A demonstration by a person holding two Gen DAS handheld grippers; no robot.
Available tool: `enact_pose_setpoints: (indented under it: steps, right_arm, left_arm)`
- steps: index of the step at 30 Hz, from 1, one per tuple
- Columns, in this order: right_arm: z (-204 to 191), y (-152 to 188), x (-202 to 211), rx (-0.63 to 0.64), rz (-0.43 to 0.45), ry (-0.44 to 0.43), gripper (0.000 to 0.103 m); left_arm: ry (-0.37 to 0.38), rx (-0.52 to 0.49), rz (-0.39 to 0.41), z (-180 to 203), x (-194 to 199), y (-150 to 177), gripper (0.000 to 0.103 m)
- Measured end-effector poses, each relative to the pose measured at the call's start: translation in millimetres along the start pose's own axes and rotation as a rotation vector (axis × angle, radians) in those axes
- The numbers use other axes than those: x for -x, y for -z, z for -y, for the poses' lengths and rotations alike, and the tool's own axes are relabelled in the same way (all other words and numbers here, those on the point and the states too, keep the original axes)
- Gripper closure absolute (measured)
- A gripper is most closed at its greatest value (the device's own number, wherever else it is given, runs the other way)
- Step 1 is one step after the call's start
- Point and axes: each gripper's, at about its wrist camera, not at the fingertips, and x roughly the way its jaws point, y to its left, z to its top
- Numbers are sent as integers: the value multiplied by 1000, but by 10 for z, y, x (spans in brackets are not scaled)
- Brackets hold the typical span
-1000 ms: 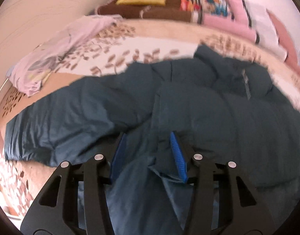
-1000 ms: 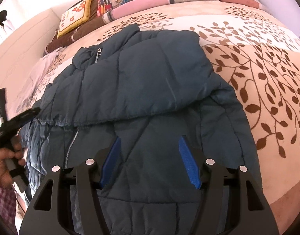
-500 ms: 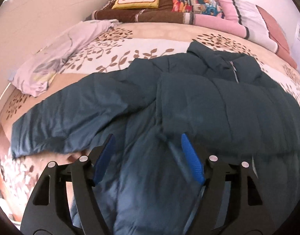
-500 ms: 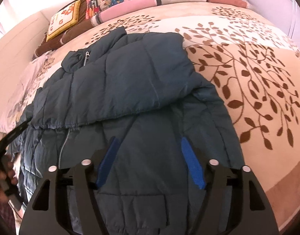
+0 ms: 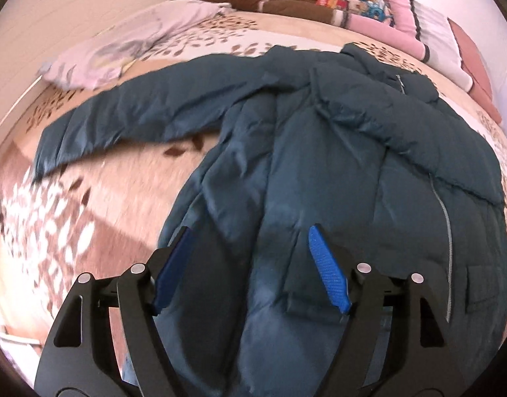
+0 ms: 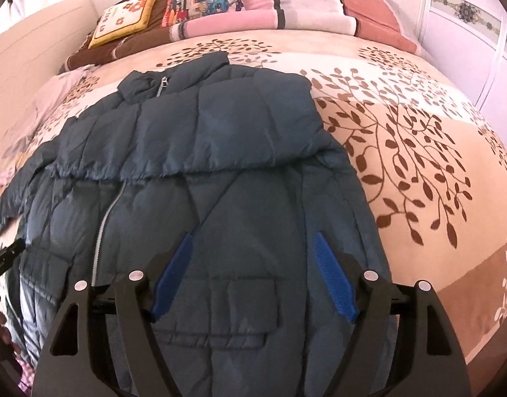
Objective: Fold large clothes
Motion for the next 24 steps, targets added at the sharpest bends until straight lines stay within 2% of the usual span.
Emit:
enact_pose_setpoints:
  steps: [5, 9, 12, 14, 17, 19, 24]
  right_arm:
    - [-122, 130, 79, 30, -17, -9, 29]
    - [-264, 191, 149, 88, -15, 12, 29]
    - [-332, 217, 173, 95, -24, 16, 29]
    - [-364, 222, 147, 88, -61, 17, 29]
    - [-384, 228, 83, 63, -111, -5, 29]
    - [-429, 236, 52, 66, -120, -28, 29]
    - [-602, 212, 41, 89, -99, -61, 29]
  left_arm:
    - [-10, 2, 1, -129, 127, 115, 30]
    - [-15, 87, -34, -389, 155, 116, 25]
    - [-40, 125, -14, -594, 185, 98, 25]
    - [-40, 150, -14, -743, 179, 72, 25]
    - [-38, 246, -10, -1101, 147, -4, 25]
    - [-39, 336, -1, -1399, 93, -71, 20]
    - [56, 557, 15, -2086, -147, -239, 19]
